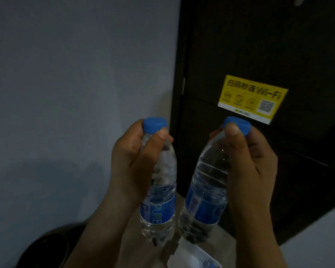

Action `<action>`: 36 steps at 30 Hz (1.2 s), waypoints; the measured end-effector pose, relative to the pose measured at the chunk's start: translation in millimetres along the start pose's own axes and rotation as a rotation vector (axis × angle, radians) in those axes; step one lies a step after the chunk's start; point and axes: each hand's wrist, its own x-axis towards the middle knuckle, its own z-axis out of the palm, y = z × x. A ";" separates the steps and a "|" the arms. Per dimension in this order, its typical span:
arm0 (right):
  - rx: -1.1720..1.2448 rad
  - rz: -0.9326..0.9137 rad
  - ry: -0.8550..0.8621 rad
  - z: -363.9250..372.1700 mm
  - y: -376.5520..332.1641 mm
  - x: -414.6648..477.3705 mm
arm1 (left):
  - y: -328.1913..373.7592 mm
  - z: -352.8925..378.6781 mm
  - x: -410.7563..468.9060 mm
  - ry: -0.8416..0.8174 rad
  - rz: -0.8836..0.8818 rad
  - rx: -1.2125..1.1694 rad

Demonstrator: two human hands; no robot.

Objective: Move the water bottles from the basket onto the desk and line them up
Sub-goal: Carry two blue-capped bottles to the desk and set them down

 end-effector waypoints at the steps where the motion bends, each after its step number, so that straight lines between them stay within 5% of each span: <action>1: 0.024 0.002 -0.038 2.9 2.5 -0.5 | 2.4 -3.4 -5.2 0.040 0.022 0.028; 19: 0.488 0.076 -0.642 137.2 -57.4 -85.7 | 93.1 -131.2 -135.7 0.674 0.129 0.549; 36: 0.837 0.033 -1.173 226.9 -253.4 -361.6 | 260.7 -290.4 -403.9 1.121 0.140 0.892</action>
